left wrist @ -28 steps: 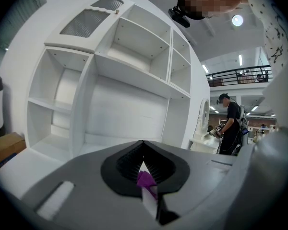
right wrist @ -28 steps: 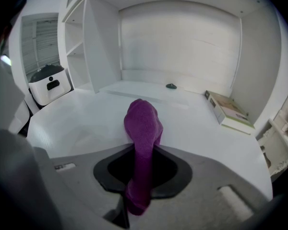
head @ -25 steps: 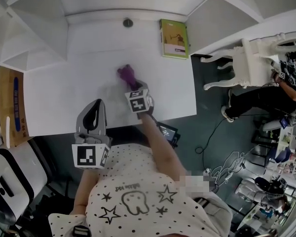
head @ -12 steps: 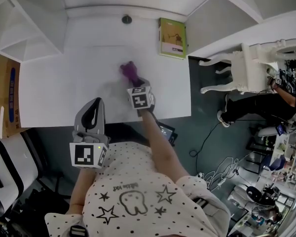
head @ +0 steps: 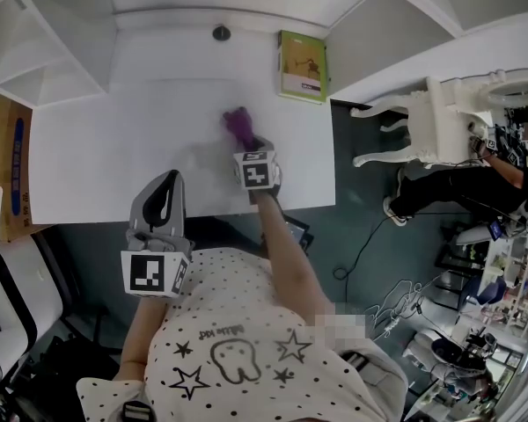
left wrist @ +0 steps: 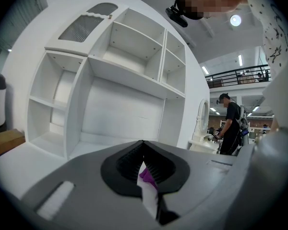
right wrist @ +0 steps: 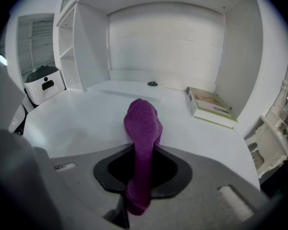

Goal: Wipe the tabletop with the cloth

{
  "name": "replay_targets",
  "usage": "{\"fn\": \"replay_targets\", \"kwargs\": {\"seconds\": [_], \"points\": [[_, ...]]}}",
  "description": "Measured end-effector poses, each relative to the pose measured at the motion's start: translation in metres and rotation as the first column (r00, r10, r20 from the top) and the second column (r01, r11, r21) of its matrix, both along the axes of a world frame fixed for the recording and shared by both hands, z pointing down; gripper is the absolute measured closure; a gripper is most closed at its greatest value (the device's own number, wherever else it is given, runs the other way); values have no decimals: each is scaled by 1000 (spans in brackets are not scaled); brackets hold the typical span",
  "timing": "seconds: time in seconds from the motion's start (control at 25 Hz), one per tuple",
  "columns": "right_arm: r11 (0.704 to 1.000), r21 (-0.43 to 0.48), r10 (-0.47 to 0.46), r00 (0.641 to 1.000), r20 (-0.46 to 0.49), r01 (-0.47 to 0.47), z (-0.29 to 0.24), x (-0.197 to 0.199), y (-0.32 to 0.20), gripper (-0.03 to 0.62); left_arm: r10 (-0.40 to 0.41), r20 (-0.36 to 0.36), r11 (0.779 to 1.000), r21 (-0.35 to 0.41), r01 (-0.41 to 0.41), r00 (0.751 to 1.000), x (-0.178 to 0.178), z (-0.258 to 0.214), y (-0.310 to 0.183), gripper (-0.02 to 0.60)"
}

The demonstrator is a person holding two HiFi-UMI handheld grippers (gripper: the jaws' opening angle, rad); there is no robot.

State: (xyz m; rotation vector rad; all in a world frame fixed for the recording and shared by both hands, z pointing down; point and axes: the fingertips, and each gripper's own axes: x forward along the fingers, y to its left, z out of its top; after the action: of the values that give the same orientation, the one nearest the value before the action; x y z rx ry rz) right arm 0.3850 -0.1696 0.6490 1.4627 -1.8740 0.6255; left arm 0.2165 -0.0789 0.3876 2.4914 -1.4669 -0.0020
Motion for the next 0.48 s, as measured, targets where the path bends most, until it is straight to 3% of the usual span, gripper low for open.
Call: {"fn": "replay_targets", "kwargs": {"seconds": [0.48], "points": [[999, -5, 46, 999, -14, -46, -1, 20, 0, 526, -29, -9, 1000, 3, 29, 1000, -12, -3, 2, 587]]}}
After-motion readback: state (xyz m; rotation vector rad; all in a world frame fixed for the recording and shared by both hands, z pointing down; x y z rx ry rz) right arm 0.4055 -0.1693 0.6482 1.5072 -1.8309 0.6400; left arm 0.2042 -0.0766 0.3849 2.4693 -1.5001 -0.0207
